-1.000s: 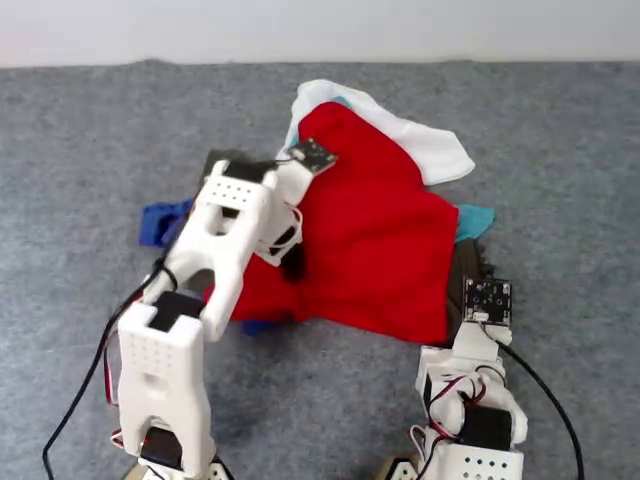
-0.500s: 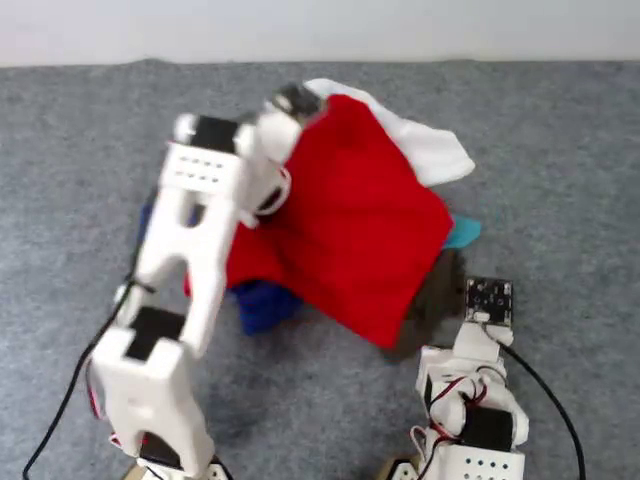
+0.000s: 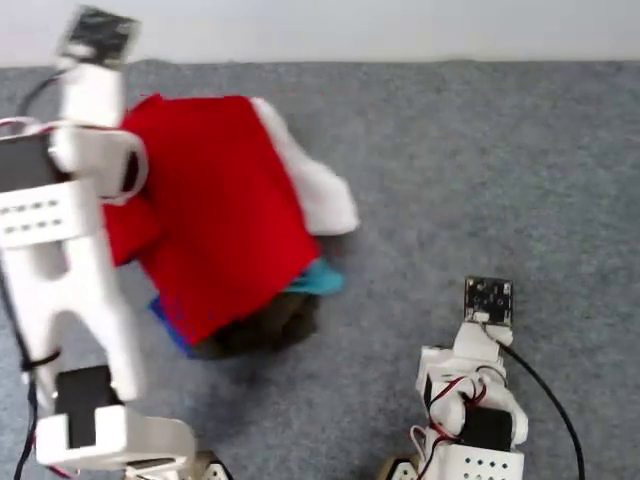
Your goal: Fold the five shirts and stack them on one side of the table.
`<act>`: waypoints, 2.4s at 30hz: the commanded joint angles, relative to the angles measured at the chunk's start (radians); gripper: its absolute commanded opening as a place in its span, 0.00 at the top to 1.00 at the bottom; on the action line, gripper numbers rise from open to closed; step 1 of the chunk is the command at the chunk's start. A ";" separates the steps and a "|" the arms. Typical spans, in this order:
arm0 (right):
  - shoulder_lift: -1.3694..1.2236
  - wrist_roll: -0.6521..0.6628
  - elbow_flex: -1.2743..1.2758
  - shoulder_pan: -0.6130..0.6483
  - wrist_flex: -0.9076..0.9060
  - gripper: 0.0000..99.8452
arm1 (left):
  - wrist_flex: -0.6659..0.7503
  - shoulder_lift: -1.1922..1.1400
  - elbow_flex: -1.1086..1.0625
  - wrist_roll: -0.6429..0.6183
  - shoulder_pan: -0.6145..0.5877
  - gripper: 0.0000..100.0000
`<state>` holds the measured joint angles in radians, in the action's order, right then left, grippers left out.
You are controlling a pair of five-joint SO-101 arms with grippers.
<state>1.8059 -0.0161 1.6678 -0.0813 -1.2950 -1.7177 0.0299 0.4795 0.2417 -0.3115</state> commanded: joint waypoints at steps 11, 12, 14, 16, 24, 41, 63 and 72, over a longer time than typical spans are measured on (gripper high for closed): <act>0.007 -0.008 0.015 -0.013 -0.008 0.99 | 0.126 0.187 0.050 -0.012 -0.511 0.99; 0.007 -0.008 0.015 -0.013 -0.008 0.99 | 0.140 0.187 0.050 -0.012 -0.542 0.99; 0.007 -0.008 0.015 -0.013 -0.008 0.99 | 0.175 0.187 0.048 -0.012 -0.606 0.99; 0.007 -0.008 0.015 -0.013 -0.008 0.99 | 0.215 0.186 0.030 -0.009 -0.664 0.99; 0.007 -0.008 0.015 -0.013 -0.008 0.99 | 0.334 0.187 -0.308 0.106 -0.660 0.97; 0.007 -0.008 0.015 -0.013 -0.008 0.99 | 0.253 0.198 -0.400 0.261 -0.486 0.98; 0.007 -0.008 0.015 -0.013 -0.008 0.99 | 0.250 0.196 -0.031 -0.034 0.301 0.98; 0.007 -0.008 0.015 -0.013 -0.008 0.99 | 0.408 0.184 0.107 -0.120 0.654 0.98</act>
<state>1.8059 -0.0161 1.6678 -0.0813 -1.2950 -1.3587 0.1818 0.5501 0.1297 0.2302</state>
